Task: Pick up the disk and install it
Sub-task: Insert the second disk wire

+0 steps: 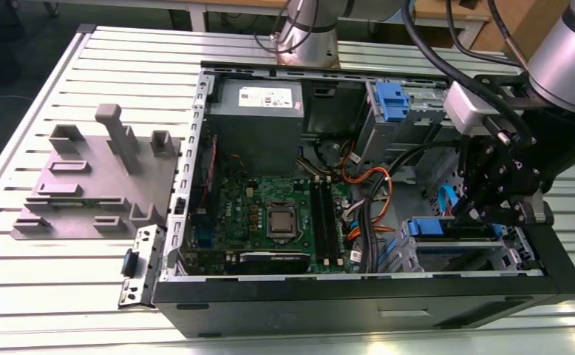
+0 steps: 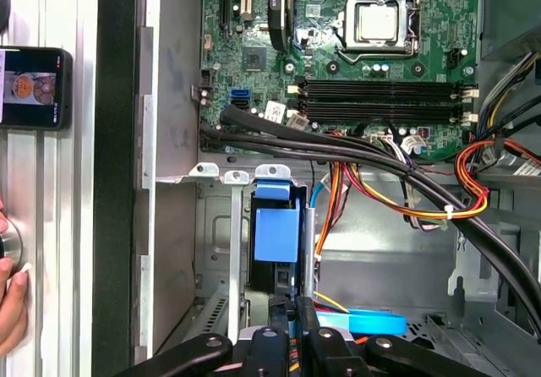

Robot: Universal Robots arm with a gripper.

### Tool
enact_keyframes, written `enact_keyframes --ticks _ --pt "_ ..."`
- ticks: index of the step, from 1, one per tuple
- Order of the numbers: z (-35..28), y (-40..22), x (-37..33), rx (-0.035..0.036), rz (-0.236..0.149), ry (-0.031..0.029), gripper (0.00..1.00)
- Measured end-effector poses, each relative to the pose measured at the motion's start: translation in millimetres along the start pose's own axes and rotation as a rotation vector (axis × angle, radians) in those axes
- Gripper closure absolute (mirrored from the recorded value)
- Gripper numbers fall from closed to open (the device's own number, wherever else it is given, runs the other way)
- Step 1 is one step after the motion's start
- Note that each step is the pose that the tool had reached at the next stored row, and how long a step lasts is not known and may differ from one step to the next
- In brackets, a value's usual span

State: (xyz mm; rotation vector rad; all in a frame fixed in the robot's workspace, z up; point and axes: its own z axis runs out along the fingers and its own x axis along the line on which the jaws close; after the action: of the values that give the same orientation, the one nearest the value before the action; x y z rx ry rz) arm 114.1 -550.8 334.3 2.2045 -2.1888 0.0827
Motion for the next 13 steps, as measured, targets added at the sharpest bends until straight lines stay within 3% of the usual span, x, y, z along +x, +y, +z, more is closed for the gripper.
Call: enact_keyframes --ticks 5,13 --pt "2.1 0.0 1.1 0.0 0.0 -0.0021 0.84" --pt "6.4 0.1 2.9 0.0 0.0 -0.0105 0.84"
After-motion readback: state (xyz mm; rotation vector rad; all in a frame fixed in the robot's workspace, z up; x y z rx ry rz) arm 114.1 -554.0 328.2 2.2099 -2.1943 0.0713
